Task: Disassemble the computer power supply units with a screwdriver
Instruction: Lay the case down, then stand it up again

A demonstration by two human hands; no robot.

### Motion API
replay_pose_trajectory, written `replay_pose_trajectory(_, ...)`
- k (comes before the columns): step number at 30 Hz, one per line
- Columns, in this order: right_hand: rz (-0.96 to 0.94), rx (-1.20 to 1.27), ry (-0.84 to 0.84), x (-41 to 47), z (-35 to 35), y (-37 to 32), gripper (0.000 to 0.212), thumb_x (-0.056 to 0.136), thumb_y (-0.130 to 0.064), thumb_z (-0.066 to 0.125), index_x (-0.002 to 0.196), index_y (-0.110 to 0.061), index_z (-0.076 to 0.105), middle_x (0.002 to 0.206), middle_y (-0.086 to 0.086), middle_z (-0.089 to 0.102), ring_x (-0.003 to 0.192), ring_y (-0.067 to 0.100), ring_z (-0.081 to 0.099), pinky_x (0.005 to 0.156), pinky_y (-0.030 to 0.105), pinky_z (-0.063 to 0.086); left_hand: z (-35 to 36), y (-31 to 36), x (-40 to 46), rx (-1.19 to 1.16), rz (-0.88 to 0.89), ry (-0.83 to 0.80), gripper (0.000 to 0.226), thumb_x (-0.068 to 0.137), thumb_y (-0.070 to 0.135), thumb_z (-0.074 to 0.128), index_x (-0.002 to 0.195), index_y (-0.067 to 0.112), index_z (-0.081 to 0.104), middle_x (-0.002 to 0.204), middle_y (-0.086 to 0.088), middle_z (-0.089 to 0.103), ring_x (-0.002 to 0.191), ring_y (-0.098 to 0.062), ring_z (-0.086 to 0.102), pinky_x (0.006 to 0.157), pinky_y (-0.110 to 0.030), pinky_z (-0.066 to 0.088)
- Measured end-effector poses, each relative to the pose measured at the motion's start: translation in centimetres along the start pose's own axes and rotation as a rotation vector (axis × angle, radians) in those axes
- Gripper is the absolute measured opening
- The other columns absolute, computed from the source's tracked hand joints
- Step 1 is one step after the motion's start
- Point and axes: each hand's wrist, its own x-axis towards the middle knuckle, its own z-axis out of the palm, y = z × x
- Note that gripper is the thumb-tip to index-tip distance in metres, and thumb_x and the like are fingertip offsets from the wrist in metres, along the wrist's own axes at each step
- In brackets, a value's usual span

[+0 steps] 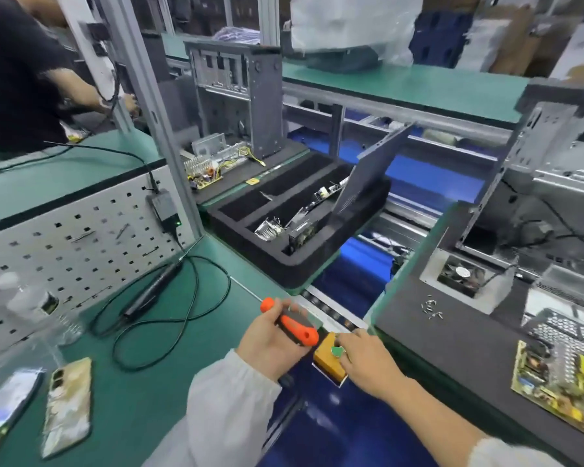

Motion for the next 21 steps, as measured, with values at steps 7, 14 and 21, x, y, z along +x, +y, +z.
replay_pose_trajectory(7,0.147,-0.144,-0.132,1.2,4.2,-0.8,0.032,0.087,-0.028,0.043,0.118,-0.02,0.045,0.113,0.008,0.06,0.103,0.031,0.055,0.082,0.037,0.04,-0.8,2.2,2.9,0.016,-0.104,0.028,0.035,0.103,0.024,0.045,0.07,0.012,0.053,0.05,-0.005,0.055,0.067,-0.021,0.051,0.057,-0.031,0.042)
replay_pose_trajectory(14,0.165,-0.238,-0.179,1.4,4.8,0.2,0.05,0.09,-0.032,0.045,0.138,-0.027,0.033,0.122,0.01,0.056,0.115,0.028,0.051,0.094,0.038,0.035,-1.0,2.3,5.1,0.049,-0.199,0.034,0.04,0.103,0.024,0.045,0.065,0.013,0.051,0.056,-0.006,0.051,0.066,-0.019,0.05,0.056,-0.03,0.034)
replay_pose_trajectory(21,0.243,-0.115,-0.215,1.8,1.4,-1.6,0.047,0.091,-0.028,0.048,0.136,-0.021,0.038,0.123,0.012,0.056,0.113,0.031,0.053,0.089,0.039,0.04,0.2,0.8,6.2,0.149,-0.208,-0.039,0.034,0.104,0.024,0.045,0.074,0.01,0.053,0.064,-0.005,0.054,0.07,-0.021,0.051,0.072,-0.036,0.043)
